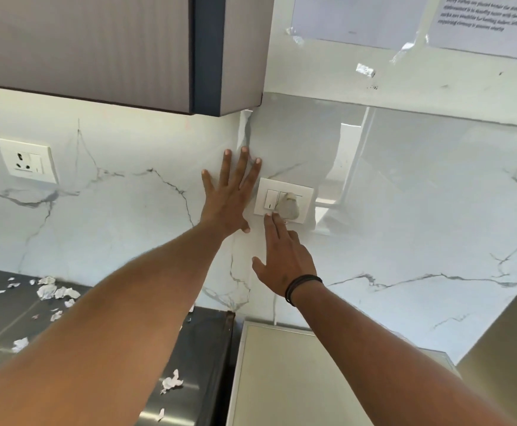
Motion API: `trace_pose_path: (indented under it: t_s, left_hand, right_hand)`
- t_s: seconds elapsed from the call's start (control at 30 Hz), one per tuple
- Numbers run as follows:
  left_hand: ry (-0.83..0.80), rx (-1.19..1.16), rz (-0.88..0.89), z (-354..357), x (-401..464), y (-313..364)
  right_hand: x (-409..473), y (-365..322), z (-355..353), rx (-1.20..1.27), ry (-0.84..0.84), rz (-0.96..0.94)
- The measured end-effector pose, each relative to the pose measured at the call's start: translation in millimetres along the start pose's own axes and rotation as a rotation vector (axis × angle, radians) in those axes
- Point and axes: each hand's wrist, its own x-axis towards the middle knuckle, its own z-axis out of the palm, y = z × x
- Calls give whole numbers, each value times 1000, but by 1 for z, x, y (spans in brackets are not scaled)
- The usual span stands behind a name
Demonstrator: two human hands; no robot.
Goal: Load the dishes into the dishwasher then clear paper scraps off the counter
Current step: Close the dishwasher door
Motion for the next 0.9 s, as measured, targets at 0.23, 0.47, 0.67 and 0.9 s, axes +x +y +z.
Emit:
trace_pose_path:
  t_s: [0.23,0.47,0.67,0.9]
  left_hand:
    - [32,76,-42,28,14,3]
    - [51,77,-23,35,16,-4]
    - [56,84,-6,37,15,-6]
    - [63,80,6,37,14,-7]
  right_hand:
    - [15,3,35,76,111,-22]
    - [22,7,59,33,166,-25]
    - [26,5,72,3,143,30]
    - [25,-1,70,-19,96,50]
